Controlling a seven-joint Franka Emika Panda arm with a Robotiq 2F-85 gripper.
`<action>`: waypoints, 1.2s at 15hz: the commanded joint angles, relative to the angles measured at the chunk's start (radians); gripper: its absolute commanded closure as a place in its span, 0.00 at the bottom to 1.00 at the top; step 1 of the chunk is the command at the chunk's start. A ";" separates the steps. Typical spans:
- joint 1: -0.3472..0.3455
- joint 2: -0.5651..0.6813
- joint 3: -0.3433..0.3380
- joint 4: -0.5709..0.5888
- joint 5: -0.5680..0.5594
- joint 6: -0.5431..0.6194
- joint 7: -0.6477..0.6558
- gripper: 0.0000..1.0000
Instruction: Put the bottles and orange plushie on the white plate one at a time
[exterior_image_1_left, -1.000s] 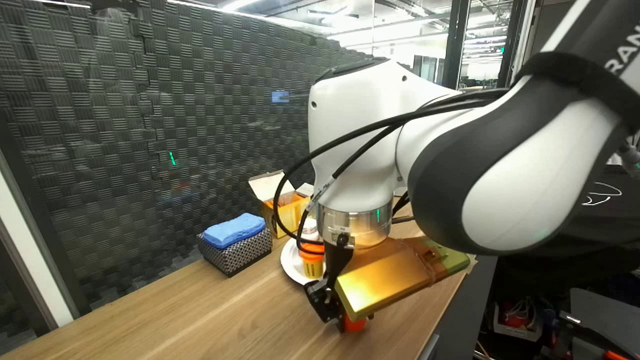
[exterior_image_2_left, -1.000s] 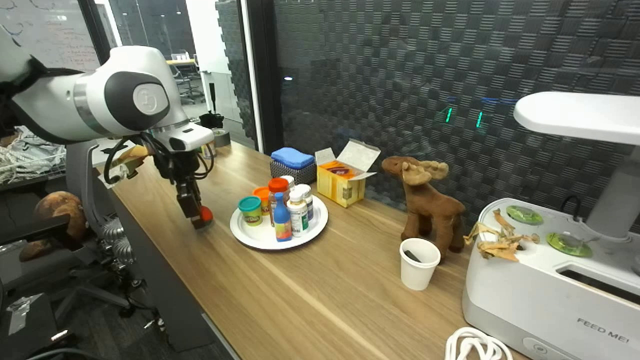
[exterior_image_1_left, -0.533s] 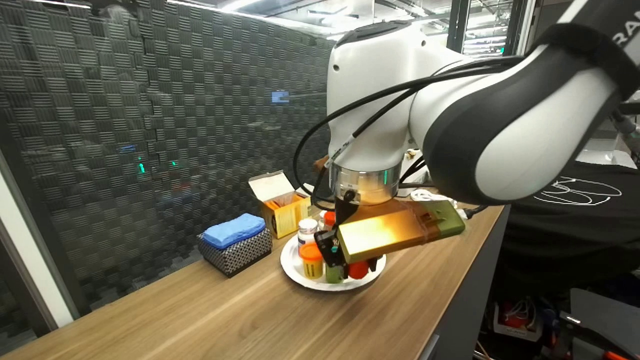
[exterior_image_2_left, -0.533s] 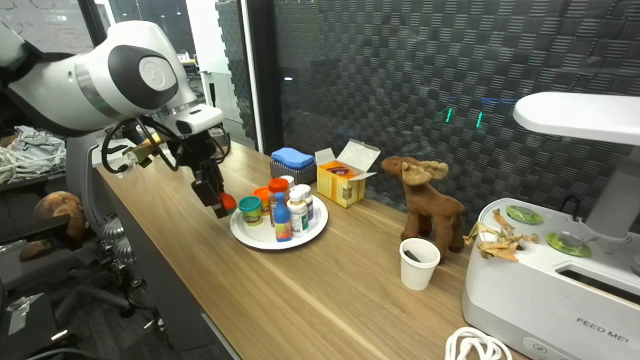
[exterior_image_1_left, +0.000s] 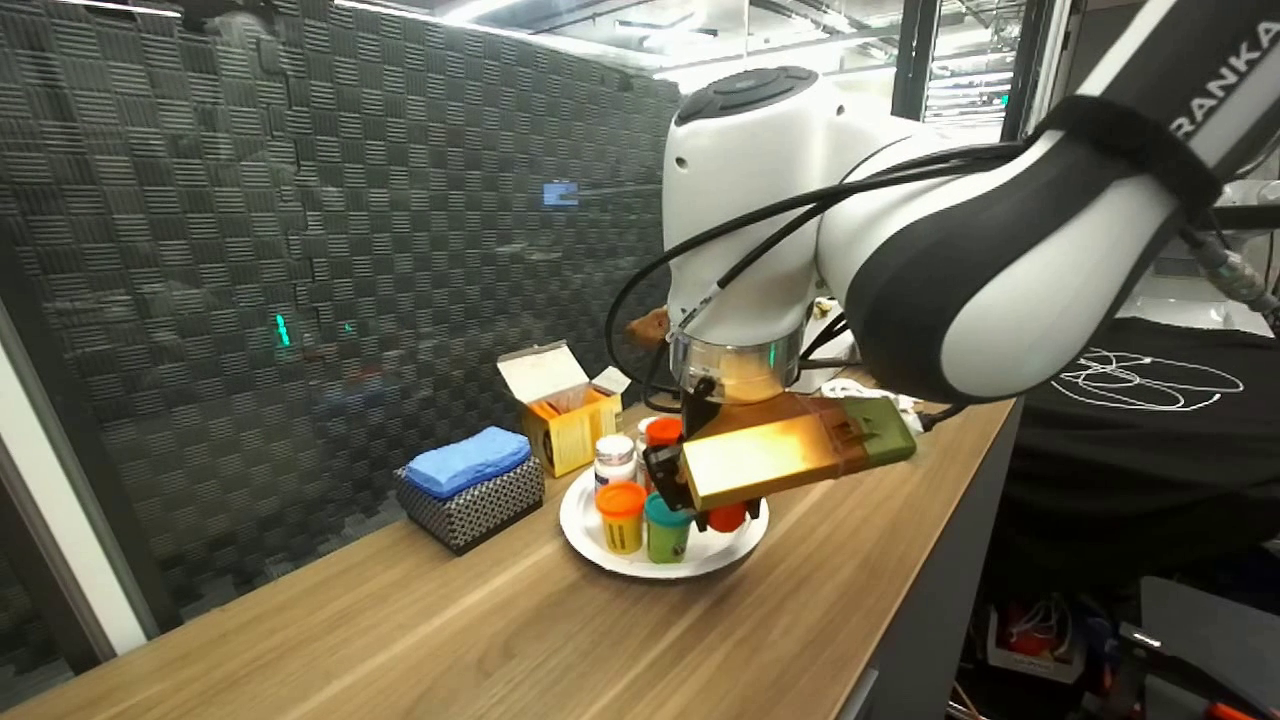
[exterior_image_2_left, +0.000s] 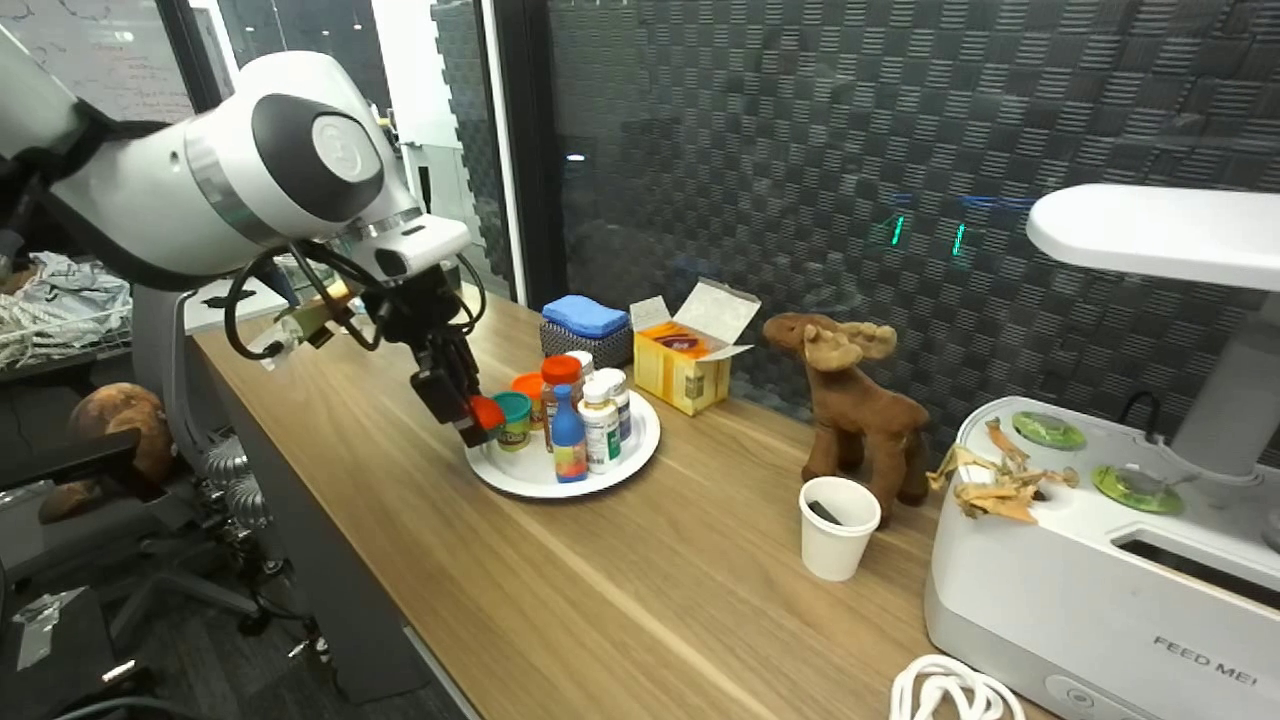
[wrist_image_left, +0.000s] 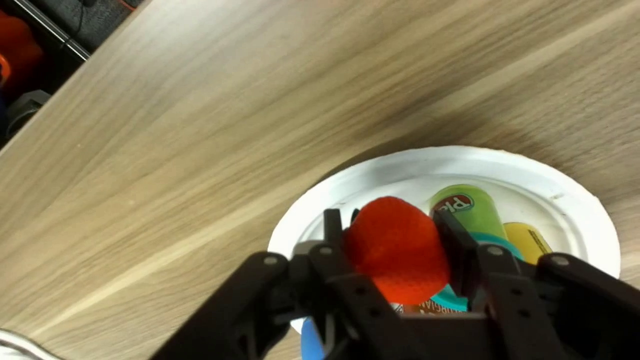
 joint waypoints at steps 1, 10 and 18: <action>-0.008 0.045 0.007 0.038 -0.024 -0.006 0.022 0.77; 0.002 0.023 -0.026 0.021 -0.117 0.022 0.101 0.77; -0.022 -0.005 -0.013 0.010 -0.295 0.047 0.227 0.00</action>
